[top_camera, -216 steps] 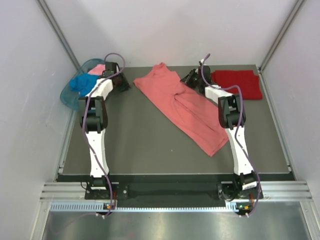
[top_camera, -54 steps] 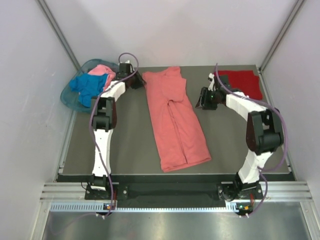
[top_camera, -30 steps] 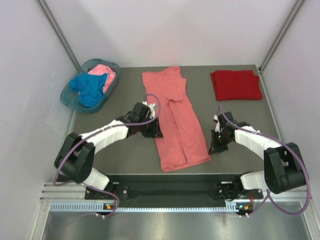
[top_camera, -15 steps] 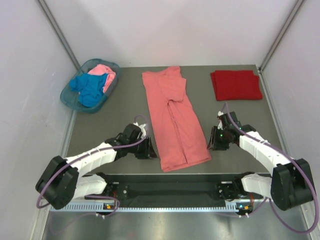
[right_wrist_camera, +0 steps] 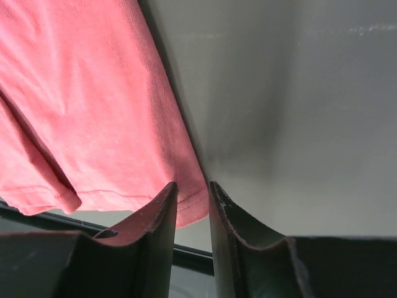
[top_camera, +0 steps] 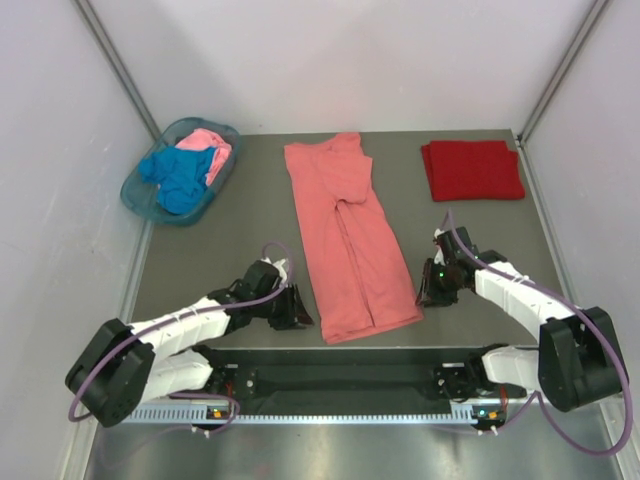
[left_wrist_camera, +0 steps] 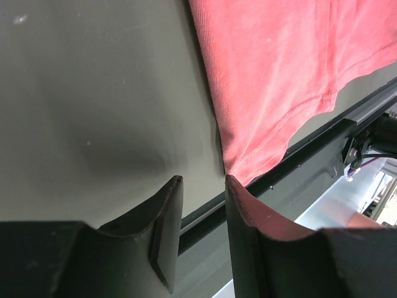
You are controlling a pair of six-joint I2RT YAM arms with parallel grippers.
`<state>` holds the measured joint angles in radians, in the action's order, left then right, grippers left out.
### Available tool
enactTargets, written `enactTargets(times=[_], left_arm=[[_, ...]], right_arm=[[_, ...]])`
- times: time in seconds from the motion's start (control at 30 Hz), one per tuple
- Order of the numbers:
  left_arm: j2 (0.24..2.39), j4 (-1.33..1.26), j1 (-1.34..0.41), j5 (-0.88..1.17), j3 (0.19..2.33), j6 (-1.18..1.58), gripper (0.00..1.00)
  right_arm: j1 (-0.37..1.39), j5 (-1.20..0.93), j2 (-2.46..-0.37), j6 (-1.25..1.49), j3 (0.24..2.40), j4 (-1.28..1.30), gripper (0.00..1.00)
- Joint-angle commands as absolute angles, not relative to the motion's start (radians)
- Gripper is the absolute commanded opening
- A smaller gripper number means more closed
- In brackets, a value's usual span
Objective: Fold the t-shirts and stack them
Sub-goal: Fold the tshirt
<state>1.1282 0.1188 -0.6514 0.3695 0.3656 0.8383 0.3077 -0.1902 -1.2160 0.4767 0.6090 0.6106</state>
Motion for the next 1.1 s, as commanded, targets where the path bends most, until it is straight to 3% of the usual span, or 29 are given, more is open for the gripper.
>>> enactTargets(times=[0.0,0.2,0.7,0.83,0.87,1.07], left_arm=[[1.123,0.052,-0.666,0.347,0.353,0.859,0.39],[1.154,0.044,-0.672,0.339,0.351,0.854,0.39],[1.137,0.029,-0.701,0.314,0.341,0.887,0.41],[1.154,0.023,-0.713,0.299,0.333,0.888,0.4],[1.155,0.026,-0.716,0.287,0.328,0.894,0.4],[1.155,0.032,-0.716,0.284,0.325,0.897,0.4]], right_arm=[[0.322,-0.198,-1.216,0.483,0.592,0.585,0.27],[0.354,-0.131,-1.235,0.506,0.587,0.592,0.13],[0.41,-0.034,-1.134,0.532,0.701,0.724,0.2],[0.44,-0.109,-1.146,0.525,0.696,0.689,0.11],[0.471,-0.104,-1.155,0.544,0.665,0.667,0.02],[0.491,-0.087,-1.166,0.583,0.582,0.628,0.0]])
